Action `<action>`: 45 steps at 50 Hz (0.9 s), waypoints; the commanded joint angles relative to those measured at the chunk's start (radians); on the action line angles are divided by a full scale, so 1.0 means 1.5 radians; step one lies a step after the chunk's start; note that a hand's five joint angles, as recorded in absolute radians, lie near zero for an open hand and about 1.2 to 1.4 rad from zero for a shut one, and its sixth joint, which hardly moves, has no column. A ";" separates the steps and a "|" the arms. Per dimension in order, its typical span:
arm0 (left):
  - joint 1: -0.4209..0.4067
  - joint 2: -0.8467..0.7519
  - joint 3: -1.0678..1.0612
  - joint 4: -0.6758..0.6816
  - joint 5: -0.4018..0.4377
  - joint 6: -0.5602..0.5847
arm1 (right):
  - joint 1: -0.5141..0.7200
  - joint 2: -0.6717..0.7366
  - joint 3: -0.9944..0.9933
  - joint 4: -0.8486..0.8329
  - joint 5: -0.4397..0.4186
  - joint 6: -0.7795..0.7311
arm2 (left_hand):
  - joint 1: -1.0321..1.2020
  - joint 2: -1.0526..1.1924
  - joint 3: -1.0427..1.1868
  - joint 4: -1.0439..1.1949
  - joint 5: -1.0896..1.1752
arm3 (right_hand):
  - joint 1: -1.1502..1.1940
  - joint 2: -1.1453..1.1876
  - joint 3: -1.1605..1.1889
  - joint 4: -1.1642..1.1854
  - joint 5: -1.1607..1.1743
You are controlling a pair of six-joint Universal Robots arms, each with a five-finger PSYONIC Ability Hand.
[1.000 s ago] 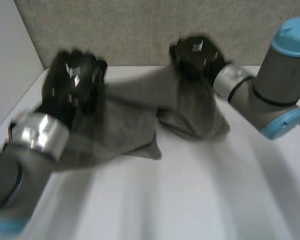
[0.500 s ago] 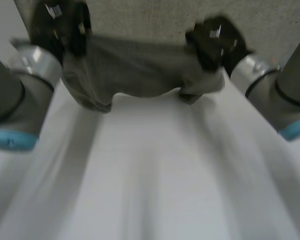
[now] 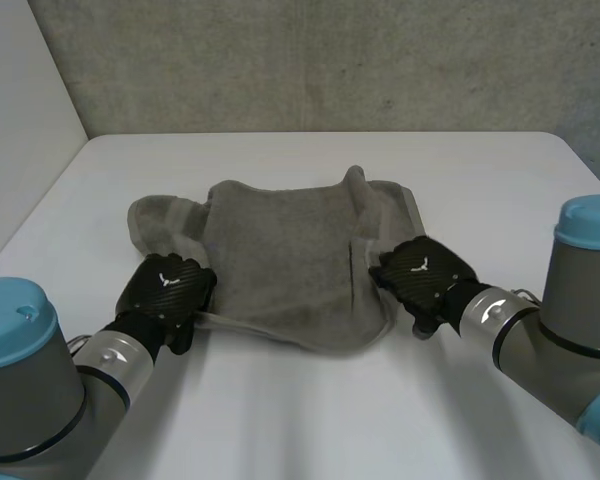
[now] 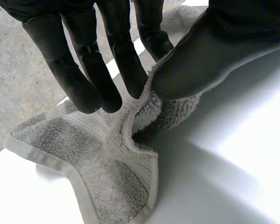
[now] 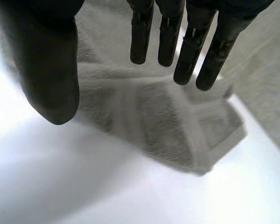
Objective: Fold the towel.
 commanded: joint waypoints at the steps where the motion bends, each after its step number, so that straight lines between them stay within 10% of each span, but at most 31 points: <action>1: 0.000 0.013 -0.015 0.007 0.000 0.000 | -0.016 -0.084 0.025 -0.096 0.003 0.028 | -0.058 -0.086 -0.103 -0.089 -0.206 | -0.123 -0.135 -0.128 -0.127 -0.103; 15: 0.000 0.111 -0.067 0.006 0.002 0.000 | -0.057 0.011 -0.161 0.078 -0.121 0.004 | -0.058 -0.086 -0.103 -0.089 -0.206 | -0.104 -0.116 -0.109 -0.108 -0.084; 45: 0.003 0.118 -0.072 0.031 0.014 0.000 | -0.017 0.321 -0.385 0.083 -0.104 -0.067 | -0.058 -0.086 -0.103 -0.089 -0.206 | -0.062 -0.075 -0.068 -0.067 -0.043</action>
